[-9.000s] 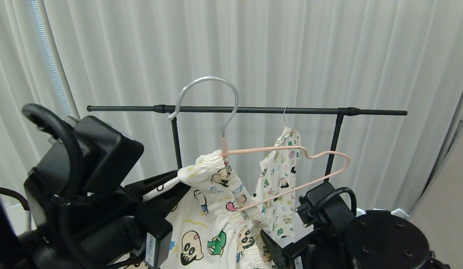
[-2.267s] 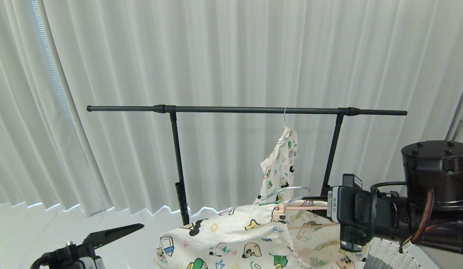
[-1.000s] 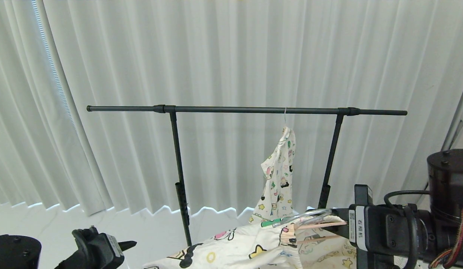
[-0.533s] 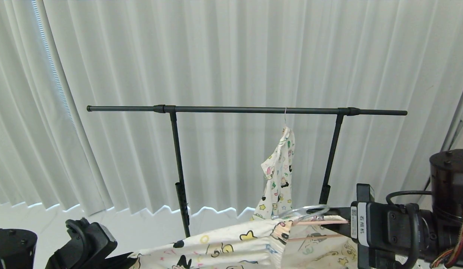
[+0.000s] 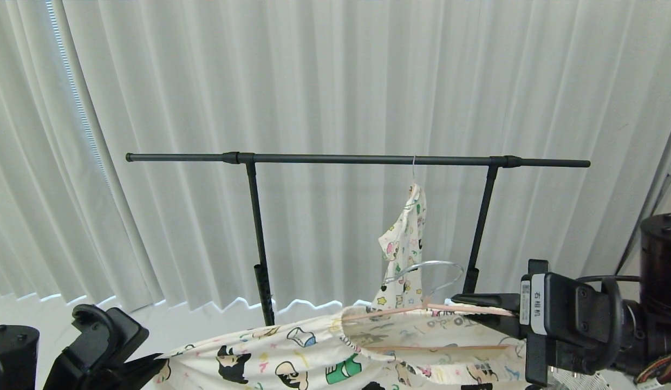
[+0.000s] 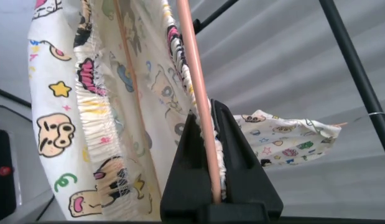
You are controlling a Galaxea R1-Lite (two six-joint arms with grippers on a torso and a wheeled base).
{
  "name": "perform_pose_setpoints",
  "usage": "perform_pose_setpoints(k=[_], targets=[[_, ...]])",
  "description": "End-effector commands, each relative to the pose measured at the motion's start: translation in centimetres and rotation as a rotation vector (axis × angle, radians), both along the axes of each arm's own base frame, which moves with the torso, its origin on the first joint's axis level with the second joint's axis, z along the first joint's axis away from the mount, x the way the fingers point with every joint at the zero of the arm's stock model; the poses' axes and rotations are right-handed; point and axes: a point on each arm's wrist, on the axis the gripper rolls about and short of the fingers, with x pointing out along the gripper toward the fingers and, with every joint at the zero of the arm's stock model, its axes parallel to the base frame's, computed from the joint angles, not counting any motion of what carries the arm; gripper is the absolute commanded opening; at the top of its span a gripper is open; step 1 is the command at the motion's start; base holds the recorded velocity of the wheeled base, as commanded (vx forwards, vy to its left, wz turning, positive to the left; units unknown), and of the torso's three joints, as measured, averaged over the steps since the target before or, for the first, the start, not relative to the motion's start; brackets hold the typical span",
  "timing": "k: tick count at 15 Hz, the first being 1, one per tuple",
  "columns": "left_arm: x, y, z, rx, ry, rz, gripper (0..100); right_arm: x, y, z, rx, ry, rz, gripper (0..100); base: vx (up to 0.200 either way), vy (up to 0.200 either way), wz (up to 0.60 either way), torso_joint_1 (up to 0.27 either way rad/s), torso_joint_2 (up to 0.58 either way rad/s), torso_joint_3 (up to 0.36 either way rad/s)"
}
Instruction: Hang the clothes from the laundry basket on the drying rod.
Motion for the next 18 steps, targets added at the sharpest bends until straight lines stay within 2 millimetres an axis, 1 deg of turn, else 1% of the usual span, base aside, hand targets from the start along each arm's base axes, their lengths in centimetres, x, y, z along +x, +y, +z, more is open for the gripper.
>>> perform_pose_setpoints(k=[1,2,3,7,9,11,12,13,14,15,18], targets=[[-0.4,0.0,0.5,-0.006,-0.039,-0.009,0,-0.1,-0.2,0.3,0.006,-0.013,-0.014,0,0.0,0.0,0.0,0.0,0.0,0.0],[-0.4,0.0,0.5,-0.006,-0.045,-0.01,0,-0.2,-0.2,0.4,0.006,-0.018,-0.024,0,0.0,0.0,0.0,0.0,0.0,0.0],[-0.6,0.0,0.7,-0.008,-0.057,-0.013,100,-0.3,-0.4,0.5,0.007,-0.026,-0.035,0,0.0,0.0,0.0,0.0,0.0,0.0],[-1.5,0.0,1.5,-0.026,-0.135,-0.031,100,-1.0,-1.3,0.8,0.025,-0.034,-0.12,0,0.0,0.0,0.0,0.0,0.0,0.0],[-1.7,0.0,2.0,-0.034,-0.166,-0.035,100,-1.4,-2.2,0.4,0.02,-0.024,-0.203,0,0.0,0.0,0.0,0.0,0.0,0.0],[-1.7,0.0,2.1,-0.038,-0.173,-0.032,100,-2.0,-4.0,-0.3,0.016,-0.011,-0.311,0,0.0,0.0,0.0,0.0,0.0,0.0],[-1.6,0.0,2.4,-0.037,-0.187,-0.032,100,-2.3,-5.1,-0.4,0.011,-0.006,-0.392,0,0.0,0.0,0.0,0.0,0.0,0.0],[-1.5,0.0,2.5,-0.037,-0.19,-0.031,100,-2.4,-5.5,-0.4,0.006,0.0,-0.416,0,0.0,0.0,0.0,0.0,0.0,0.0],[-1.3,-0.1,3.1,-0.039,-0.214,-0.027,100,-2.7,-7.1,-0.4,-0.02,0.023,-0.53,0,0.0,0.0,0.0,0.0,0.0,0.0],[-1.0,-0.1,3.8,-0.044,-0.241,-0.022,100,-3.1,-9.4,-0.1,-0.041,0.067,-0.688,0,0.0,0.0,0.0,0.0,0.0,0.0],[-0.5,-0.2,5.3,-0.053,-0.297,-0.025,100,-2.9,-12.6,1.4,-0.037,0.117,-0.947,0,0.0,0.0,0.0,0.0,0.0,0.0]])
